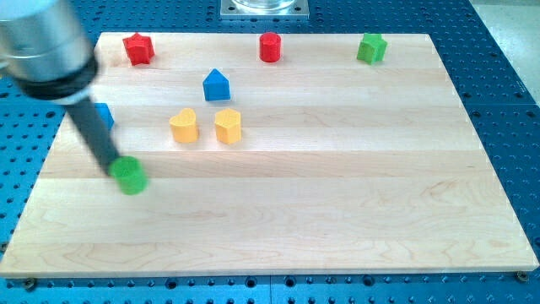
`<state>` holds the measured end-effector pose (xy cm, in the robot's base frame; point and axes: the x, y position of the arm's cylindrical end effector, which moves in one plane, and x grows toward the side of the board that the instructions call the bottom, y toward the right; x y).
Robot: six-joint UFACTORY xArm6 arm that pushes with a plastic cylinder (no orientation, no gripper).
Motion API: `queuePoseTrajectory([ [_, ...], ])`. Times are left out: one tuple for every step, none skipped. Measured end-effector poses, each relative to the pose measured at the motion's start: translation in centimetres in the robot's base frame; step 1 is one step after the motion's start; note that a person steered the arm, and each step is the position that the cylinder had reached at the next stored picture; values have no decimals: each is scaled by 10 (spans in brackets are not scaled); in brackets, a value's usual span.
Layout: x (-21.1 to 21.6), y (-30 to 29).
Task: Push the green circle vertically below the yellow hexagon
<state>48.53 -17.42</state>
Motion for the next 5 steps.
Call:
queuePoseTrajectory([
  [0, 32],
  [3, -34],
  [3, 8],
  [7, 51],
  [18, 49],
])
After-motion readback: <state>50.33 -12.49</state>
